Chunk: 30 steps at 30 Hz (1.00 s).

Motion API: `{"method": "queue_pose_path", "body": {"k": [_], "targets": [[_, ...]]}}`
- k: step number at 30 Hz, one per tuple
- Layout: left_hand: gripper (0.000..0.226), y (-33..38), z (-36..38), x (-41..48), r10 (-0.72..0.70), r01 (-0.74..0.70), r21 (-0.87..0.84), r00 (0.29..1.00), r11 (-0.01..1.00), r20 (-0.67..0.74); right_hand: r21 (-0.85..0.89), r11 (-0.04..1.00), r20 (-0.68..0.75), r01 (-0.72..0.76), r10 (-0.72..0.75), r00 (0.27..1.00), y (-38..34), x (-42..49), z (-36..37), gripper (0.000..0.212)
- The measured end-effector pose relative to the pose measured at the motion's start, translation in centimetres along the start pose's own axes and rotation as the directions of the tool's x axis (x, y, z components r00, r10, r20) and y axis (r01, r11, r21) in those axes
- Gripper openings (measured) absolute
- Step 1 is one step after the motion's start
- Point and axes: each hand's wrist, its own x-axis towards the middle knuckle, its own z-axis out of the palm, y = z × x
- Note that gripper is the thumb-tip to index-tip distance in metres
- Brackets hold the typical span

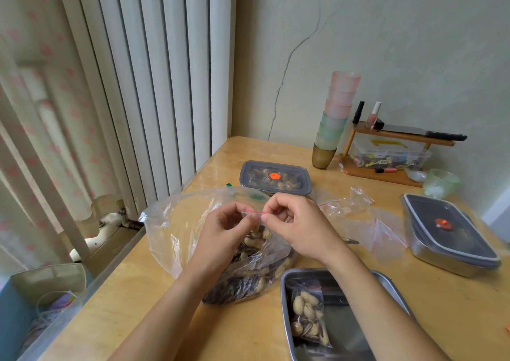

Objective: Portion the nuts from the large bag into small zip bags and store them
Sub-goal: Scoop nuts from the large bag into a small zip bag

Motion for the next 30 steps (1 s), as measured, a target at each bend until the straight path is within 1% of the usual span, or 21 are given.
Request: {"method": "queue_pose_path", "body": {"k": [6,10,15,21,24,26,28,30], "targets": [[0.007,-0.20,0.03,-0.03,0.013,-0.012,0.022,1.000,1.000,-0.010,-0.042,0.998,0.006,0.043,-0.043,0.999,-0.43,-0.09,-0.01,0.013],[0.007,-0.14,-0.02,-0.08,0.028,-0.027,0.027,0.999,0.999,-0.021,-0.054,0.998,-0.001,0.043,-0.043,0.999,-0.46,-0.08,0.01,0.013],[0.010,0.09,-0.07,0.06,0.039,-0.040,-0.015,0.998,0.999,-0.056,-0.027,1.000,-0.011,0.002,-0.002,1.000,-0.25,-0.04,-0.01,0.015],[0.009,0.51,0.32,-0.12,0.050,-0.055,-0.047,0.995,0.997,-0.089,-0.015,1.000,-0.047,-0.001,0.001,0.999,-0.34,-0.03,-0.07,0.014],[0.006,0.67,0.42,-0.16,0.045,-0.056,-0.085,0.991,0.995,-0.130,-0.013,1.000,-0.044,-0.011,0.010,0.999,-0.28,-0.02,0.01,0.013],[0.006,0.57,0.34,-0.14,0.057,-0.069,-0.093,0.991,0.993,-0.120,0.006,1.000,-0.034,-0.008,0.008,0.999,-0.33,-0.04,0.03,0.011],[0.004,0.59,0.36,-0.16,0.087,-0.093,-0.047,0.990,0.995,-0.115,0.022,1.000,-0.023,0.004,-0.003,1.000,-0.45,-0.07,-0.01,0.011],[0.003,0.71,0.40,-0.24,0.119,-0.116,0.032,0.986,0.993,-0.121,-0.008,1.000,-0.028,0.020,-0.021,0.999,-0.49,-0.06,0.00,0.013]]}}
